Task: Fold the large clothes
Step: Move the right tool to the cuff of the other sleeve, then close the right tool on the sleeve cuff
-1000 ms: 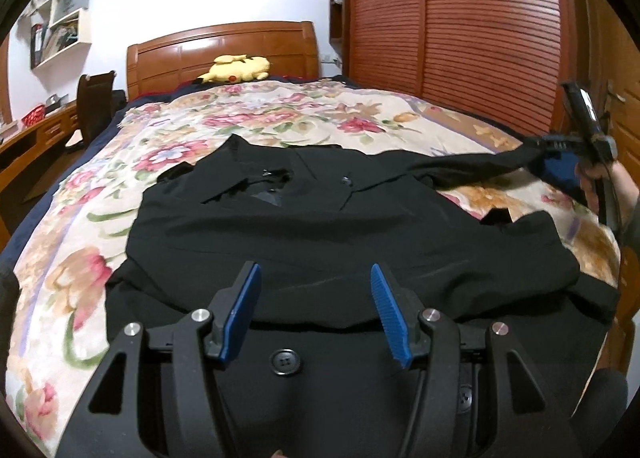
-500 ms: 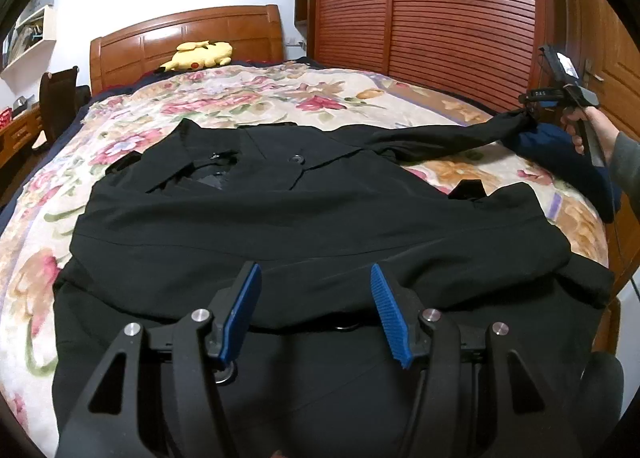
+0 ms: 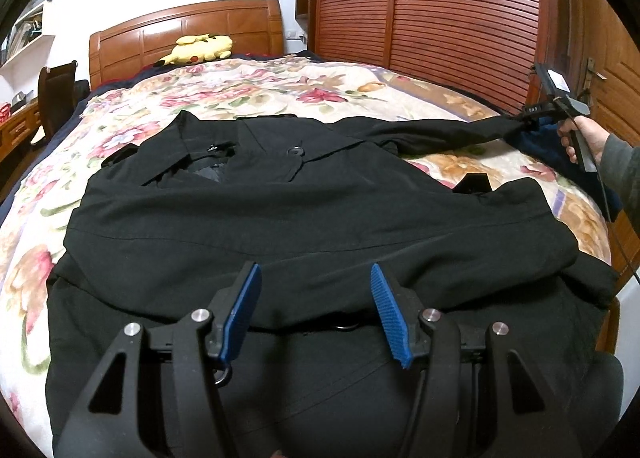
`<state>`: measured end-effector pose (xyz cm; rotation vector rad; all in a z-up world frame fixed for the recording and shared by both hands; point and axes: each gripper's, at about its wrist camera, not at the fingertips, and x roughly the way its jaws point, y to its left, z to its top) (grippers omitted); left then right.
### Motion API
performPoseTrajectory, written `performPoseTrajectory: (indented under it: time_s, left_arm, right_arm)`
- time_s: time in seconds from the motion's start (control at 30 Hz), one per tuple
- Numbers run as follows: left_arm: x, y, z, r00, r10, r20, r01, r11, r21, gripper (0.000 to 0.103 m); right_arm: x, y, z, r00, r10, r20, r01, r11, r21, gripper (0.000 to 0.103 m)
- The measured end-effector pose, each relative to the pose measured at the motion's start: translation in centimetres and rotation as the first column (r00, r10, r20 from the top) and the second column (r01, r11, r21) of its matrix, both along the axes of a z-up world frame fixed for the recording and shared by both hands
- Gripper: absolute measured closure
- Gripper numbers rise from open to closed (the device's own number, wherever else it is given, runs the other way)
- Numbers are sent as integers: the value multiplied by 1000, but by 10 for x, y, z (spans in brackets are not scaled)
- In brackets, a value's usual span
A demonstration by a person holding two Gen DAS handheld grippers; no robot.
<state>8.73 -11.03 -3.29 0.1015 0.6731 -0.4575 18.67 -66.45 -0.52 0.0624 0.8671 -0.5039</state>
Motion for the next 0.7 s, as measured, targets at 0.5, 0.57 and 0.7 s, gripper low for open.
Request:
performPoseTrajectory:
  time_s: [0.5,0.57,0.7]
  left_arm:
    - [-13,23,13,999,33,28,-32,999,-32,47]
    - [-15,29,15,999,41,33,-40,999,-37,47]
    - [-20,42,18,997,61,44,-59,997,-40,47]
  right_arm:
    - [-22,120,80,957,279,83,-260,948,-186,92]
    - [-25,146,90,942,323,90,-299,931,-208,92]
    - [-26,190,99,914,396,91,-366,900,-238,92]
